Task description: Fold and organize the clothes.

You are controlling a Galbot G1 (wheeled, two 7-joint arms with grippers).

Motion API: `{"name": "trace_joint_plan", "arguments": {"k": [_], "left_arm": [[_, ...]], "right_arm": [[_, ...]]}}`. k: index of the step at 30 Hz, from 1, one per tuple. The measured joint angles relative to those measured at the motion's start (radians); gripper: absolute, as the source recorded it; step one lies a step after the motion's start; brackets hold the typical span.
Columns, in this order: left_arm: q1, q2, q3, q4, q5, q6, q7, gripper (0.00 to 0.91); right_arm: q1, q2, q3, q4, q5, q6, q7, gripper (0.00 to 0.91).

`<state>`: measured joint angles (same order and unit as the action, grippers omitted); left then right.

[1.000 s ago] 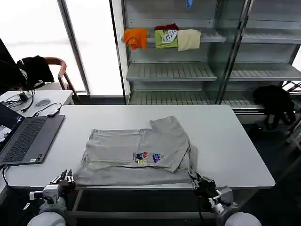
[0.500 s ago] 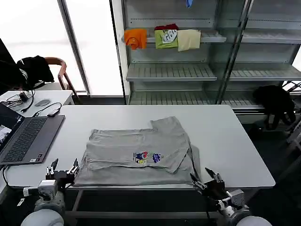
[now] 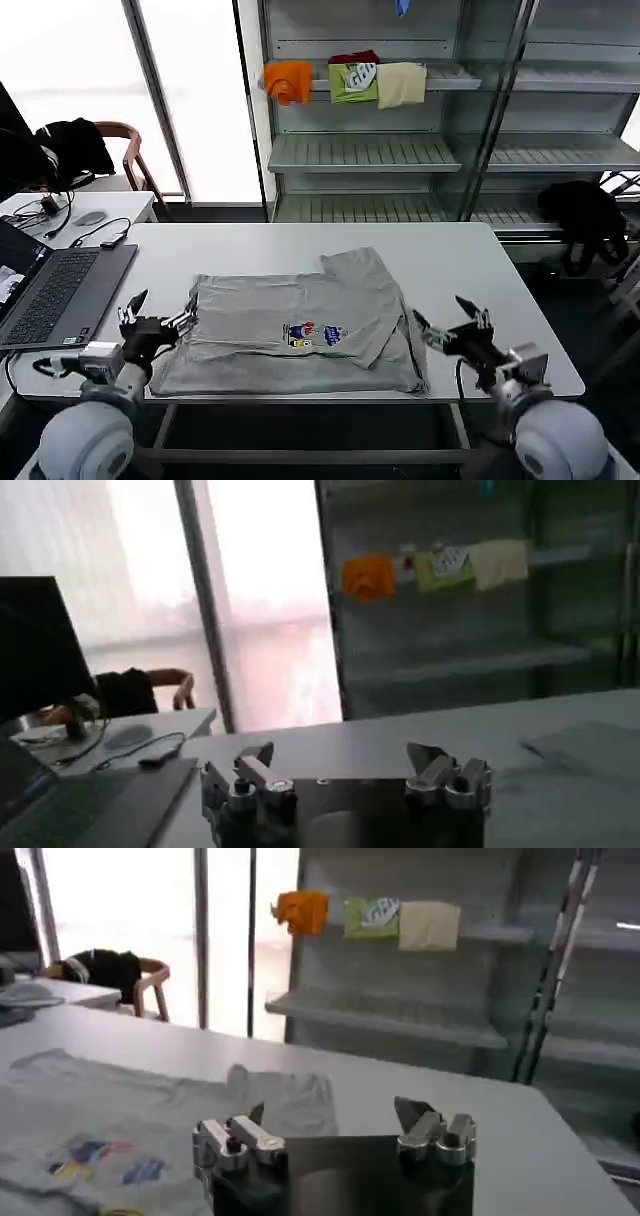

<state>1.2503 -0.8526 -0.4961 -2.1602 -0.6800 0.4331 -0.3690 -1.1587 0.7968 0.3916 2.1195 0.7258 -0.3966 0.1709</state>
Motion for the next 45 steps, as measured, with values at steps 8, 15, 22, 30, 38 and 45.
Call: {"name": "trace_joint_plan", "arguments": {"k": [8,15,22,30,38,45], "left_arm": [[-0.18,0.02,0.038,0.212,-0.057,-0.056,0.173,0.907],[-0.322,0.008,0.101,0.417,-0.058,-0.056,0.29,0.907],[-0.444,0.002,0.169,0.599,-0.023,-0.017,0.362,0.907],[-0.546,-0.004,0.227,0.743,0.025,0.057,0.423,0.907],[-0.61,-0.006,0.261,0.836,0.091,0.104,0.478,0.907],[-0.645,-0.015,0.283,0.883,0.128,0.124,0.51,0.907]], "right_arm": [[0.347,0.063,-0.15,-0.309,0.01,0.05,-0.124,0.907],[0.617,0.16,-0.304,-0.625,-0.058,0.063,-0.25,0.907],[0.794,0.264,-0.402,-0.899,-0.164,0.05,-0.356,0.907],[0.912,0.362,-0.439,-1.107,-0.315,-0.008,-0.468,0.907],[0.98,0.433,-0.44,-1.227,-0.43,-0.073,-0.588,0.907],[1.009,0.478,-0.428,-1.29,-0.5,-0.107,-0.65,0.907]]}}
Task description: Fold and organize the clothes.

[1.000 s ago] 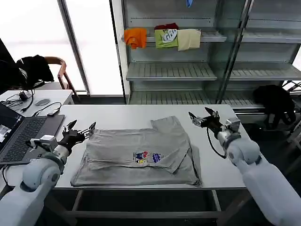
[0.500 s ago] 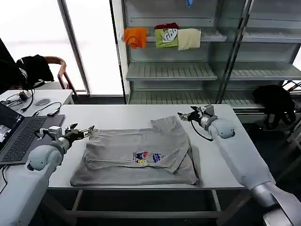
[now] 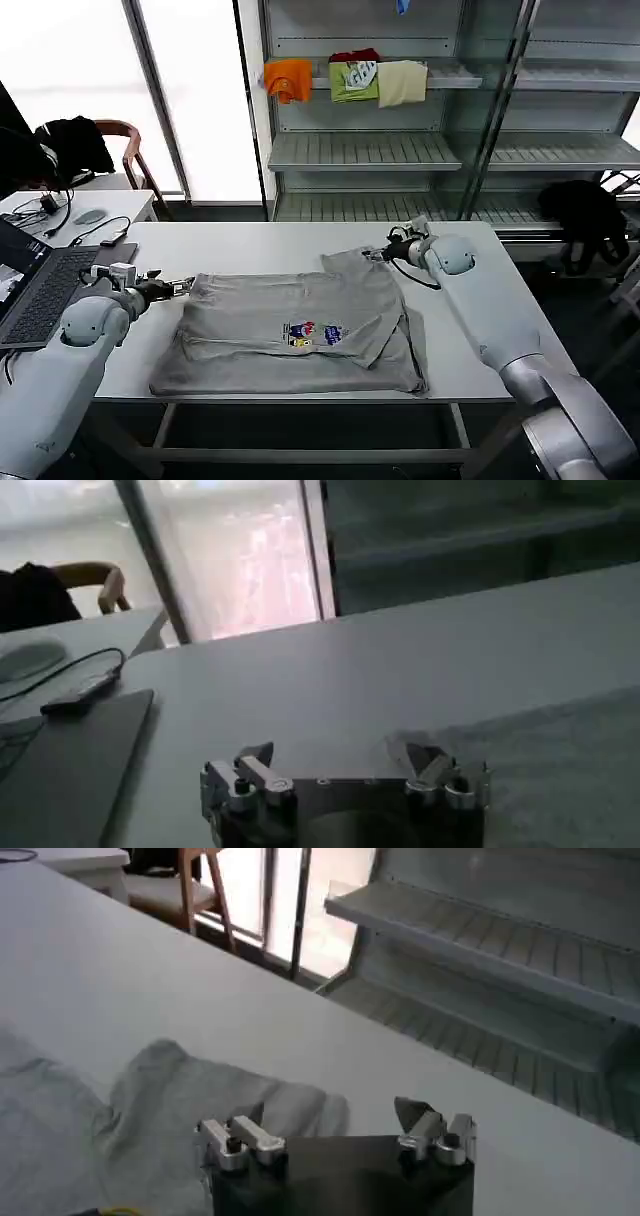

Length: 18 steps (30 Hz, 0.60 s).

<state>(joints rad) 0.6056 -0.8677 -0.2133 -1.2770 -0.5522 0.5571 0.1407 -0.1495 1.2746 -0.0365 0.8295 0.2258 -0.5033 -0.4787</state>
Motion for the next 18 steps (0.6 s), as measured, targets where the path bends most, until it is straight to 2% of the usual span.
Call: {"name": "trace_joint_plan", "arguments": {"k": [12,13,14,15,16,17,18], "left_arm": [[-0.056,-0.036,0.04,0.046,0.027,0.015,0.027,0.907],[-0.058,-0.038,0.041,0.049,0.03,0.015,0.03,0.897],[-0.062,-0.041,0.041,0.054,0.031,0.016,0.032,0.826],[-0.066,-0.044,0.041,0.06,0.032,0.016,0.036,0.816],[-0.069,-0.046,0.041,0.064,0.032,0.016,0.039,0.736],[-0.072,-0.049,0.041,0.069,0.032,0.017,0.042,0.645],[-0.074,-0.052,0.041,0.075,0.032,0.017,0.047,0.393]], "right_arm": [[0.017,0.039,0.009,-0.047,-0.062,-0.02,-0.044,0.907],[0.017,0.042,0.01,-0.049,-0.066,-0.02,-0.046,0.836],[0.016,0.045,0.011,-0.052,-0.069,-0.021,-0.048,0.796],[0.015,0.047,0.011,-0.055,-0.073,-0.021,-0.05,0.766],[0.014,0.05,0.012,-0.058,-0.075,-0.022,-0.052,0.725],[0.014,0.052,0.013,-0.06,-0.077,-0.022,-0.054,0.605],[0.014,0.053,0.013,-0.063,-0.078,-0.022,-0.056,0.453]]}}
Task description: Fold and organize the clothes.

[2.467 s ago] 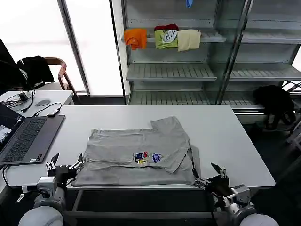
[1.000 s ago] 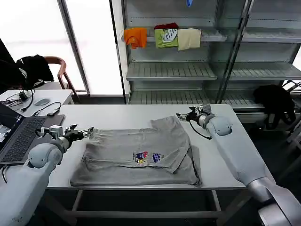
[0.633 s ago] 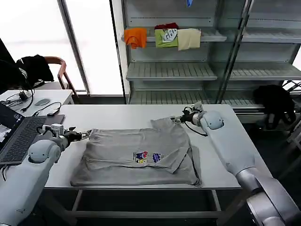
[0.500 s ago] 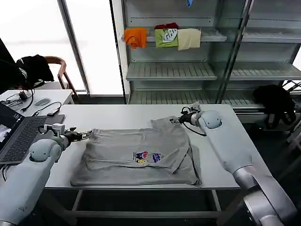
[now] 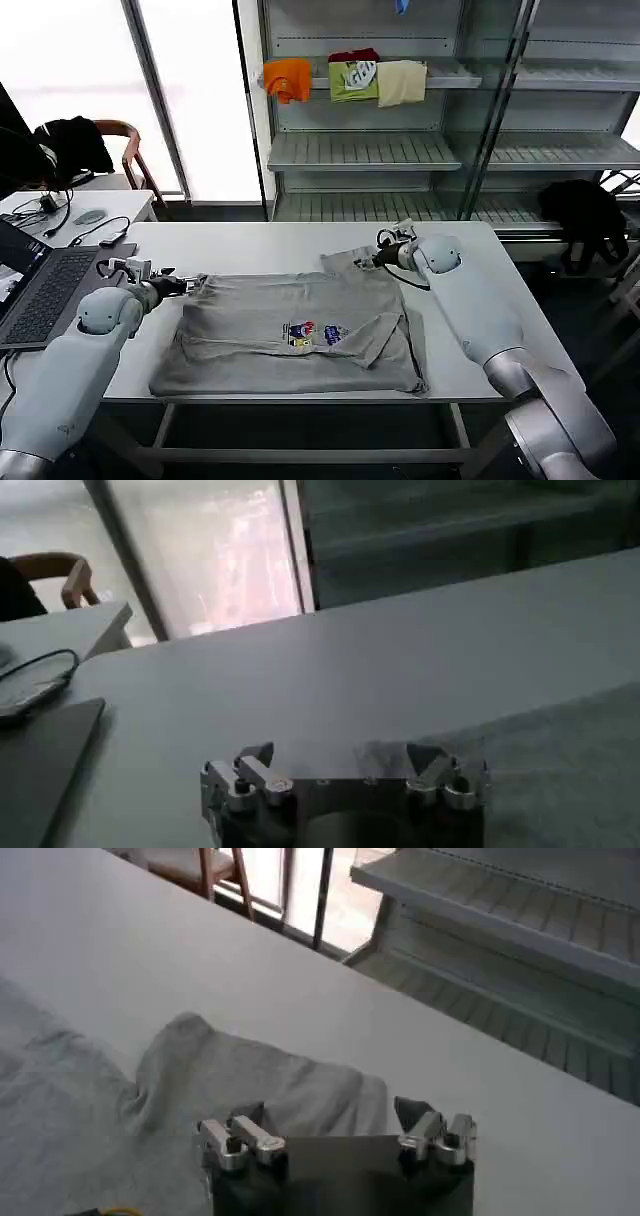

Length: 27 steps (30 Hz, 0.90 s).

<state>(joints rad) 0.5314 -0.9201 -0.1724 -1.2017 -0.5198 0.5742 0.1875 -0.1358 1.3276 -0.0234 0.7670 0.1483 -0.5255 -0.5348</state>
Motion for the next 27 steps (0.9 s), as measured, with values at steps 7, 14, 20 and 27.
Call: {"name": "trace_joint_plan", "arguments": {"k": [7,14,20,27], "left_arm": [[0.001,-0.012,-0.004,0.02,0.002,0.001,0.031,0.02],[0.017,-0.014,-0.014,0.018,0.012,0.0,0.065,0.02],[0.026,-0.008,-0.017,0.005,0.018,0.0,0.096,0.01],[0.026,0.0,-0.028,-0.02,0.003,0.003,0.102,0.01]], "right_arm": [[-0.01,-0.001,0.004,-0.001,-0.006,0.002,-0.013,0.0],[-0.024,-0.008,0.003,0.01,-0.011,0.003,-0.022,0.0],[-0.036,-0.016,-0.004,0.024,-0.012,0.005,-0.025,0.0],[-0.041,-0.033,-0.021,0.055,0.006,0.009,-0.018,0.0]]}}
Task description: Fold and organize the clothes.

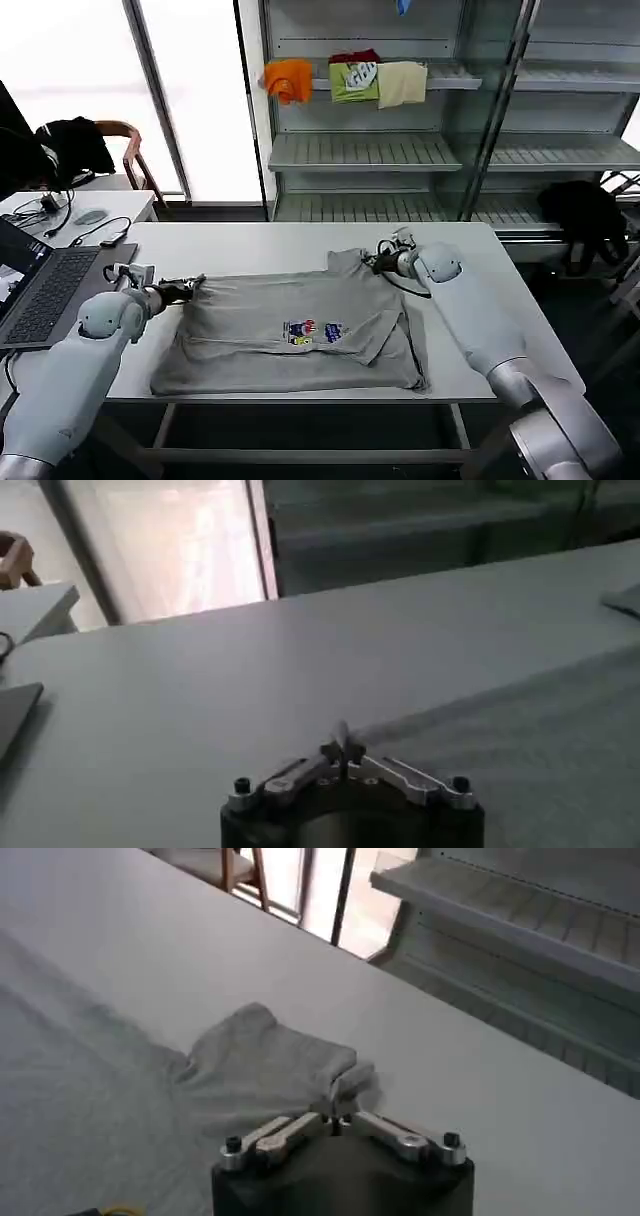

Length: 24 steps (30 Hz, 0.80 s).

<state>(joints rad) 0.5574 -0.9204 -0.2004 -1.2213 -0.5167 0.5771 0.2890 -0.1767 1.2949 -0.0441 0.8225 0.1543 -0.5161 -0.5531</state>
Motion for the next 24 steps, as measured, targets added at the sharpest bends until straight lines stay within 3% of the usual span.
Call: {"name": "trace_joint_plan", "arguments": {"k": [11,24], "left_arm": [[0.023,0.028,-0.028,-0.079,-0.058,-0.005,-0.014,0.0],[0.173,0.087,-0.105,-0.268,-0.103,-0.031,-0.061,0.0]], "right_arm": [[-0.017,-0.054,-0.044,0.123,0.09,-0.021,0.043,0.0],[-0.117,-0.203,-0.058,0.454,0.23,-0.051,0.113,0.0]]}}
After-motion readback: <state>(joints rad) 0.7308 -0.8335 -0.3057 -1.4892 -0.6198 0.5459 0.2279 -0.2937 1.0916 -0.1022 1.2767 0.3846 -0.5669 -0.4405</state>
